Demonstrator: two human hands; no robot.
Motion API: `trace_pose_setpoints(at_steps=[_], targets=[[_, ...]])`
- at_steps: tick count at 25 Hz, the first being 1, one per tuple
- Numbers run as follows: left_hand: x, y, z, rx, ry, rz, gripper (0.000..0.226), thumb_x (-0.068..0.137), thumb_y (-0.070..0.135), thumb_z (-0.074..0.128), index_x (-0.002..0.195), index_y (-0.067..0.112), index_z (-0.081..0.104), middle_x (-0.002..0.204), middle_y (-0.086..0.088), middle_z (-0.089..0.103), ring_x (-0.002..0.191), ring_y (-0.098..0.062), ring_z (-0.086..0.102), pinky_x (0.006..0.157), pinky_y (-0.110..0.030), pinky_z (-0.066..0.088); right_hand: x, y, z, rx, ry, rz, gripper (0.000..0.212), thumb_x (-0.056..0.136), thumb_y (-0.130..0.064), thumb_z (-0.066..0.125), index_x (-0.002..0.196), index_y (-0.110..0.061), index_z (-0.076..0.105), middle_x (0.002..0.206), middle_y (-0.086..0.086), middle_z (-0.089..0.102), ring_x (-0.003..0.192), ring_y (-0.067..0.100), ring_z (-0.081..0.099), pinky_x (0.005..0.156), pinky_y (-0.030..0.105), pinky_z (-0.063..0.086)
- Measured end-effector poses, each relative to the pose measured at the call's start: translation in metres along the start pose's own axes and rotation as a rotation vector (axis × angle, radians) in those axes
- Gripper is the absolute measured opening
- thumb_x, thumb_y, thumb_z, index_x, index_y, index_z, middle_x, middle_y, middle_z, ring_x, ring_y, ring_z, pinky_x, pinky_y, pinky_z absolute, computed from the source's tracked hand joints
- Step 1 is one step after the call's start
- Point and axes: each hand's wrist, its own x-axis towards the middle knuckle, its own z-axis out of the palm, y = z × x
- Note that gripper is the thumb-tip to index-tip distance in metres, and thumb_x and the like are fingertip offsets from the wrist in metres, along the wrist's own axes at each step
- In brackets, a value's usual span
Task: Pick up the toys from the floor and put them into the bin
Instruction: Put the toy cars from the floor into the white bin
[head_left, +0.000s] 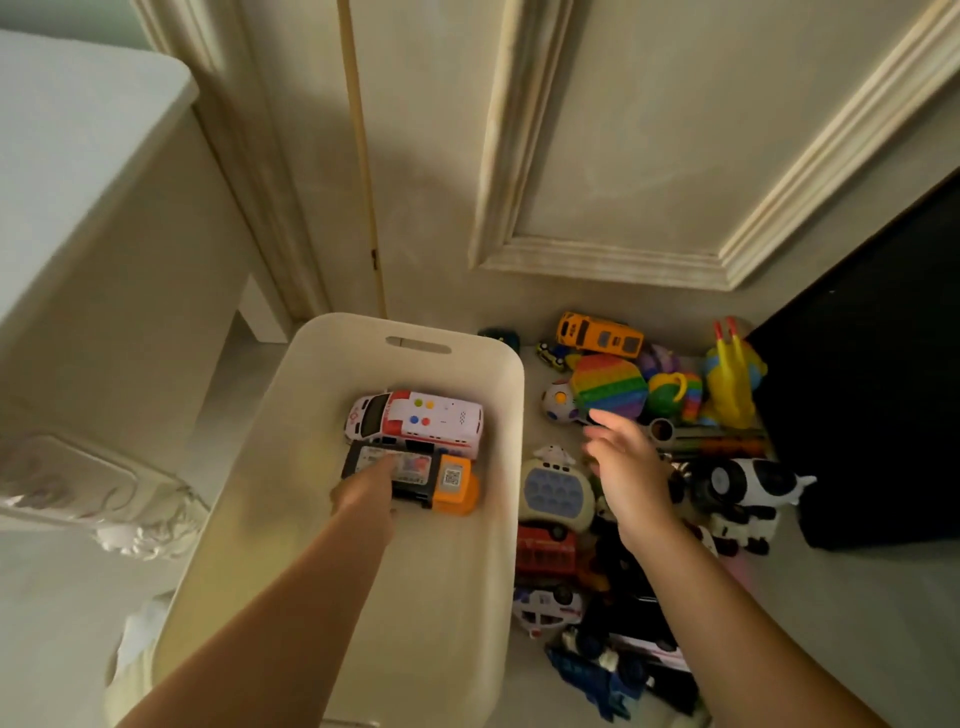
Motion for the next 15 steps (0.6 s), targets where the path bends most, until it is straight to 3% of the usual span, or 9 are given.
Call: trace_pose_setpoints(at_steps=[3, 6, 8, 10, 12, 15], targets=[[-0.027, 0.012, 0.001, 0.217, 0.237, 0.402, 0.053, 0.087, 0.022, 0.059, 0.134, 0.009, 0.039, 0.135, -0.016, 0.038, 0.117, -0.035, 0.048, 0.094, -0.040, 0.046, 0.008, 0.012, -0.018, -0.082, 0.137, 0.102, 0.036, 0.095, -0.007, 0.041, 0.124, -0.020, 0.059, 0.114, 0.001, 0.057, 0.097, 0.018, 0.058, 0.076, 0.030, 0.046], [-0.077, 0.020, 0.017, 0.259, 0.069, 0.830, 0.049, 0.083, 0.019, 0.057, 0.130, 0.021, 0.044, 0.123, -0.006, 0.044, 0.107, -0.024, 0.055, 0.093, -0.044, 0.050, 0.007, 0.026, -0.045, -0.163, 0.129, 0.230, 0.033, 0.096, -0.012, 0.042, 0.124, -0.019, 0.058, 0.108, 0.005, 0.062, 0.088, 0.026, 0.061, 0.067, 0.035, 0.050], [-0.110, 0.019, 0.031, 0.349, -0.135, 1.049, 0.040, 0.084, 0.019, 0.055, 0.123, 0.030, 0.050, 0.113, 0.003, 0.049, 0.094, -0.001, 0.055, 0.083, -0.029, 0.050, -0.003, 0.038, -0.056, -0.251, 0.005, 0.257, 0.031, 0.095, -0.011, 0.047, 0.121, -0.018, 0.061, 0.095, 0.004, 0.064, 0.078, 0.025, 0.062, 0.063, 0.033, 0.050], [-0.140, 0.011, 0.043, 0.473, -0.354, 1.184, 0.033, 0.087, 0.019, 0.054, 0.116, 0.033, 0.054, 0.109, 0.011, 0.052, 0.090, 0.010, 0.052, 0.072, -0.010, 0.045, -0.018, 0.053, -0.058, -0.497, -0.117, 0.110, 0.027, 0.093, -0.010, 0.052, 0.117, -0.016, 0.064, 0.107, 0.005, 0.067, 0.093, 0.023, 0.062, 0.074, 0.031, 0.049], [-0.157, -0.003, 0.050, 0.634, -0.553, 1.212, 0.027, 0.091, 0.018, 0.053, 0.111, 0.035, 0.057, 0.108, 0.017, 0.056, 0.092, 0.014, 0.052, 0.069, -0.002, 0.044, -0.033, 0.068, -0.049, -0.819, -0.177, -0.182, 0.025, 0.091, -0.013, 0.056, 0.113, -0.017, 0.067, 0.116, 0.004, 0.065, 0.112, 0.023, 0.055, 0.094, 0.033, 0.045], [-0.161, -0.016, 0.050, 0.857, -0.711, 1.149, 0.024, 0.094, 0.021, 0.051, 0.105, 0.041, 0.058, 0.100, 0.026, 0.059, 0.088, 0.012, 0.056, 0.066, -0.004, 0.048, -0.049, 0.082, -0.018, -1.122, -0.335, -0.516, 0.035, 0.088, -0.019, 0.057, 0.122, -0.019, 0.062, 0.126, 0.006, 0.059, 0.126, 0.027, 0.044, 0.112, 0.038, 0.027]])
